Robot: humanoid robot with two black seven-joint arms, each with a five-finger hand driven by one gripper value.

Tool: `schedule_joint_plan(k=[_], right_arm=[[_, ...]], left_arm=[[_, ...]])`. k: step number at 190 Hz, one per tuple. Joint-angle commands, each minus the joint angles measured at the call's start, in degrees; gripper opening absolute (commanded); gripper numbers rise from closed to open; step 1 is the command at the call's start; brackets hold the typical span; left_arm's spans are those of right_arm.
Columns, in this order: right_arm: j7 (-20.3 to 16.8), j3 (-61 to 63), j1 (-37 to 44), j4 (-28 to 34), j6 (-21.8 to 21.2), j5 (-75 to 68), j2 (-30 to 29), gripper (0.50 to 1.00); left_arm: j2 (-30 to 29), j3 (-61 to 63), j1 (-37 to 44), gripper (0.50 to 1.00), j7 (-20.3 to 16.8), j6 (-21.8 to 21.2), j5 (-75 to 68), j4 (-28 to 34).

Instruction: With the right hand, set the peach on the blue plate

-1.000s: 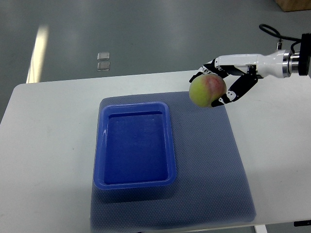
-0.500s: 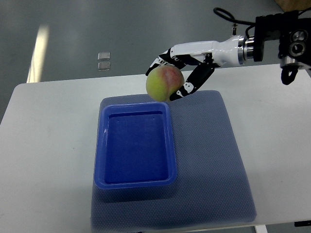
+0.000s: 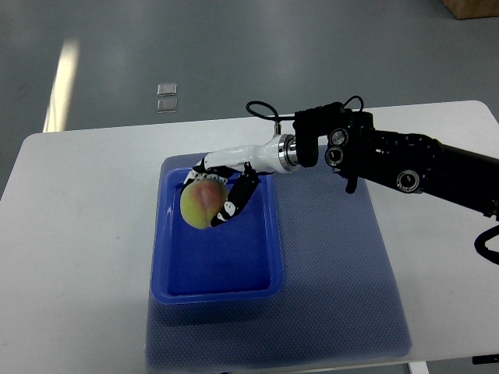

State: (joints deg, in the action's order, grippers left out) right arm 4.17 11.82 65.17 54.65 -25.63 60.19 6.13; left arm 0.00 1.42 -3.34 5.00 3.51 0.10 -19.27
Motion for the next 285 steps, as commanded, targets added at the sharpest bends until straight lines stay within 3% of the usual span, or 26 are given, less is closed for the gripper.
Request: schedule_joint_plan(k=[1,20,21,29,38,39,47,56,74,127,174,177,237,262,285], right_arm=[[0.05,-0.13,-1.98,-2.00,0.32,1.24,-1.74,0.568],[0.05,-0.13,-2.86,-2.70,0.67,1.33,-2.44,0.576],[0.05,-0.21,-3.38,-3.49,1.80,1.33,-3.23,0.600],[0.05,-0.30,-3.73,-4.55,2.78,1.59,-4.02,0.654],[0.05,-0.30,-3.73,-4.55,2.78,1.59,-4.03,0.654],[0.05,-0.22,-3.82,-5.77,3.22,2.72,-4.90,0.698],[0.05,-0.13,-4.00,-6.22,3.31,3.35,-5.34,0.725],[0.14,-0.13,-4.26,-6.40,3.31,3.70,-5.61,0.844],[0.14,-0.04,-4.52,-6.48,3.31,3.62,-5.61,0.919],[0.23,1.37,-3.38,-5.52,2.61,2.56,-3.23,0.930],[0.23,15.25,-0.31,-4.29,-0.12,-2.54,3.27,0.930],[0.32,21.66,-1.27,-4.29,0.15,-5.70,4.85,0.930],[2.16,51.37,-19.11,-5.34,1.46,-23.98,4.68,0.930],[4.36,55.68,-24.56,-8.59,1.38,-35.23,2.21,0.930],[5.06,56.04,-25.44,-15.62,0.94,-46.21,0.19,0.930]], left_arm=[[0.00,-0.02,0.00,1.000,0.01,0.01,-0.01,0.03],[0.00,-0.02,0.00,1.000,0.01,0.01,-0.01,0.03],[0.00,0.07,0.00,1.000,0.01,0.09,-0.01,-0.06],[0.00,0.07,0.00,1.000,0.01,0.01,-0.01,-0.06],[0.00,0.07,0.00,1.000,0.01,0.01,-0.01,-0.06],[0.00,0.07,0.00,1.000,0.01,0.01,-0.01,-0.06],[0.00,0.07,0.00,1.000,0.01,0.01,-0.01,-0.06],[0.00,0.07,0.00,1.000,0.01,0.01,-0.01,0.03],[0.00,0.07,0.00,1.000,0.01,0.01,-0.01,0.11],[0.00,-0.02,0.00,1.000,0.01,0.01,-0.01,0.11],[0.00,0.07,0.00,1.000,0.01,0.01,-0.01,0.03],[0.00,0.07,0.00,1.000,0.01,0.01,-0.01,0.03],[0.00,0.07,0.00,1.000,0.01,0.01,-0.01,-0.50],[0.00,0.07,0.00,1.000,0.01,0.01,-0.10,-0.68],[0.00,0.07,0.00,1.000,0.01,0.01,-0.10,-0.68]])
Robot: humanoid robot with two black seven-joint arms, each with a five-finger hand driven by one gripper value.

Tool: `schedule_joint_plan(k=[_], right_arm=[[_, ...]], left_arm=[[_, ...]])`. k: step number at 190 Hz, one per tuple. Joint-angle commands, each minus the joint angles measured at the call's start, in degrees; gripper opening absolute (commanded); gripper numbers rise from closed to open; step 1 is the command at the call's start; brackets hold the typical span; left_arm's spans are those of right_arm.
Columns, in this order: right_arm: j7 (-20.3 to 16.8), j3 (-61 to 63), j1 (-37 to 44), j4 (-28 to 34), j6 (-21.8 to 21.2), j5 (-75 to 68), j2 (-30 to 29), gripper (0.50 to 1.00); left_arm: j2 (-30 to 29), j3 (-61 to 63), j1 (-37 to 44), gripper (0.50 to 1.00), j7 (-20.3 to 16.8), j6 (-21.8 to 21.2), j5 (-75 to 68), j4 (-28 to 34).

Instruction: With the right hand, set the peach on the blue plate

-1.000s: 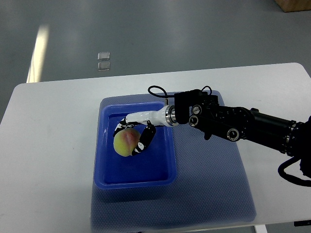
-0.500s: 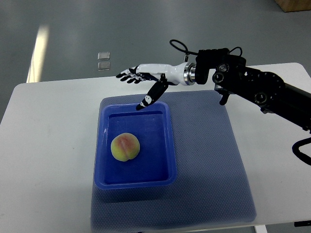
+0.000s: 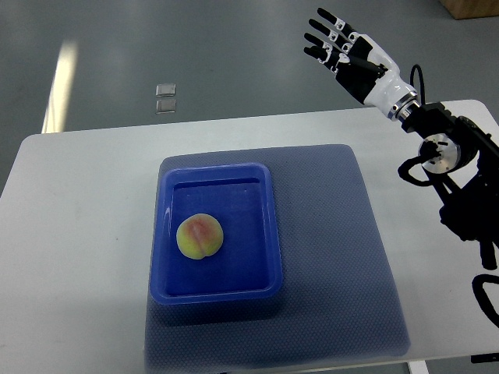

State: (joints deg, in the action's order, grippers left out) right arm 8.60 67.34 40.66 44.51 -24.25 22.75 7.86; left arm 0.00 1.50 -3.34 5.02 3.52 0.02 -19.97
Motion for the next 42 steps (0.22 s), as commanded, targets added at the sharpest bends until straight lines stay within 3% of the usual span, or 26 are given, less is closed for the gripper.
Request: schedule_joint_plan(k=[1,19,42], right_arm=[[0.63,0.52,-0.94,-5.49,-0.45,-8.78,-1.53,0.930],[0.63,0.43,-0.94,-9.88,-0.89,-14.84,-3.73,0.930],[0.72,0.34,-1.11,-11.11,-0.98,-15.81,-5.05,0.930]], left_arm=[[0.00,-0.01,0.00,1.000,-0.01,0.00,-0.02,0.01],[0.00,-0.01,0.00,1.000,0.08,0.00,-0.02,0.10],[0.00,-0.01,0.00,1.000,-0.01,0.00,-0.02,0.01]])
